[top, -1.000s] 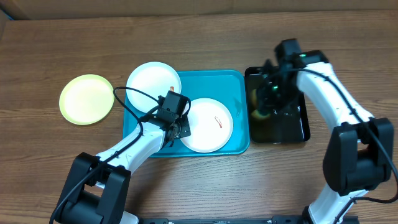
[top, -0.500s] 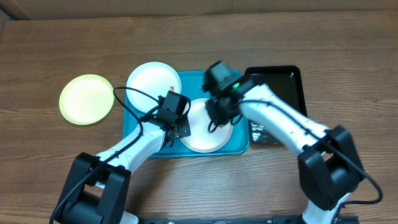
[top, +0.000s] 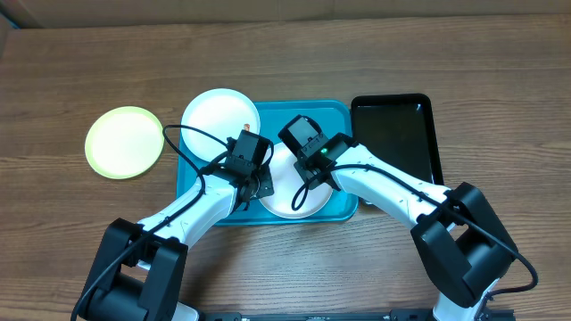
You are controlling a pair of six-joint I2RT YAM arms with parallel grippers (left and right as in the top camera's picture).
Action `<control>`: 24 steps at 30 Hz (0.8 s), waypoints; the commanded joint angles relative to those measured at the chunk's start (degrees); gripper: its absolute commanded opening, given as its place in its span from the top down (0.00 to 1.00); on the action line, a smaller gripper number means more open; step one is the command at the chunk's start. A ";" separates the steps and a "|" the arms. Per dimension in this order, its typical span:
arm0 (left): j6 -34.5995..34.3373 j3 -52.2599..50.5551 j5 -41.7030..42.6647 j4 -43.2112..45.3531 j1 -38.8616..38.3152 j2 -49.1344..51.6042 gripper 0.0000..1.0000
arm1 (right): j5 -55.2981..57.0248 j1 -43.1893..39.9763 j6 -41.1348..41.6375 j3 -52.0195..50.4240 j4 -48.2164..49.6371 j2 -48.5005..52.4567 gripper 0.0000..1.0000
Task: Clean dirty plates on tray and stack at the side
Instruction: 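Scrub the held white plate with the sponge in the right gripper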
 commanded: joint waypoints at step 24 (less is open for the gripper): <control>-0.33 -0.31 0.28 -1.62 -0.37 1.27 0.96 | -18.25 -0.15 6.34 -13.51 17.14 -1.42 0.96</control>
